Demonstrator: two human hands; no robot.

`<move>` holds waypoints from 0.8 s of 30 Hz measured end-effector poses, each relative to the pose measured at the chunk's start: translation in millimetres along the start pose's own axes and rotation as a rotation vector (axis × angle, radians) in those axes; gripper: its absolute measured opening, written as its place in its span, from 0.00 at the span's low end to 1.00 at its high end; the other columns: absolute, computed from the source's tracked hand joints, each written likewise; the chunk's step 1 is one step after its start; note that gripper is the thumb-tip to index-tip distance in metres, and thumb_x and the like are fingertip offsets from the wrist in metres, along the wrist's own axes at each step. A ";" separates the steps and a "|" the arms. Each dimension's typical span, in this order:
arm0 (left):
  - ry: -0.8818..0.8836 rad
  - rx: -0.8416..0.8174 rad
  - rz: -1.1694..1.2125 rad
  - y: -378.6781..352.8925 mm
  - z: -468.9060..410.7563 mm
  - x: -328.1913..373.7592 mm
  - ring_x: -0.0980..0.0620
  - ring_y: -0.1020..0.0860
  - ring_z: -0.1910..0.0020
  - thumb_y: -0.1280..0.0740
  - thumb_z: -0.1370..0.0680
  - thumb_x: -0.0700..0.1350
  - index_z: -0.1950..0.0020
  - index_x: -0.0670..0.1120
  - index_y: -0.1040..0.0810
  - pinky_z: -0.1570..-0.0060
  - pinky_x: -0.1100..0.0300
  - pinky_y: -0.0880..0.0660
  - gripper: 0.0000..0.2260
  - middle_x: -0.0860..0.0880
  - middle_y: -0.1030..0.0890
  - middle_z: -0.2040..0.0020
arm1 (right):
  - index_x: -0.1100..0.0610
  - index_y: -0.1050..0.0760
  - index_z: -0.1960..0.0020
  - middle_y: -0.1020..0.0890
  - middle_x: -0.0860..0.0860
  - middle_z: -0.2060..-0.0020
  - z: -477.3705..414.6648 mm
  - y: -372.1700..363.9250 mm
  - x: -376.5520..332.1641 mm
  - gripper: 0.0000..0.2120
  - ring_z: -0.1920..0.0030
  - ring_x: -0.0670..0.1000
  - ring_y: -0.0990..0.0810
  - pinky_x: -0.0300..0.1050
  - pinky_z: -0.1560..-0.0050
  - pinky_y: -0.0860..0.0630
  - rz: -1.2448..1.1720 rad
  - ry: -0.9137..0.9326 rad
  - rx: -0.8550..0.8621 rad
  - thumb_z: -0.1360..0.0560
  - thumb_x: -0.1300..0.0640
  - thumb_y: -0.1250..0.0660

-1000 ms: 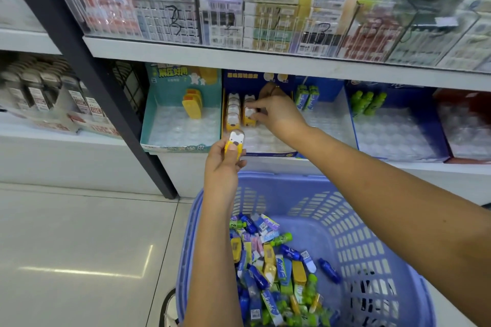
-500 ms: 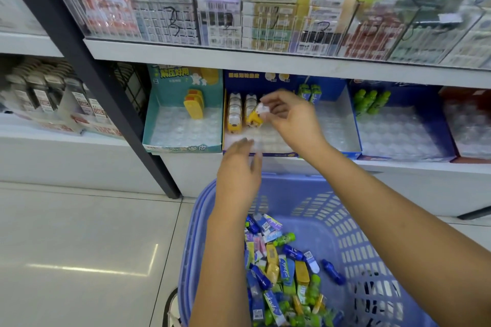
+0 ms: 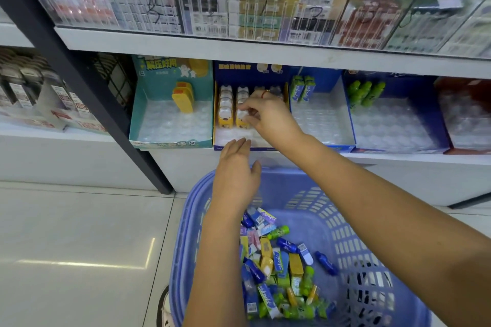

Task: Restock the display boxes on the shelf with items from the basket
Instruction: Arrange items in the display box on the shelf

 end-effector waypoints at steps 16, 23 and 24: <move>-0.013 0.047 0.226 -24.2 26.8 16.3 0.49 0.22 0.62 0.38 0.22 0.47 0.55 0.46 0.21 0.64 0.57 0.29 0.08 0.50 0.20 0.65 | 0.58 0.20 0.49 0.19 0.53 0.59 87.8 39.5 11.1 0.09 0.60 0.50 0.24 0.43 0.55 0.29 -0.060 -0.228 -0.022 0.27 0.56 0.31; 0.142 -0.649 -0.063 -150.4 51.6 -13.9 0.44 0.24 0.39 0.40 0.23 0.37 0.40 0.44 0.22 0.41 0.54 0.28 0.15 0.42 0.21 0.39 | 0.61 0.22 0.50 0.19 0.58 0.54 172.2 -33.8 95.8 0.08 0.50 0.56 0.20 0.42 0.55 0.28 0.320 -0.611 -0.795 0.26 0.57 0.33; 0.133 -0.685 -0.072 -164.7 57.0 -18.0 0.45 0.25 0.37 0.40 0.23 0.37 0.37 0.45 0.23 0.39 0.55 0.29 0.16 0.42 0.22 0.37 | 0.61 0.22 0.52 0.20 0.57 0.54 181.5 -49.6 107.5 0.08 0.48 0.55 0.21 0.43 0.51 0.27 0.332 -0.637 -0.865 0.25 0.56 0.33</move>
Point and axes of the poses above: each hand's wrist, its own z-axis away from the middle knuckle, its own y-axis out of the back of the hand, x = y × z, the point moved 1 cm from there along -z, towards the middle knuckle
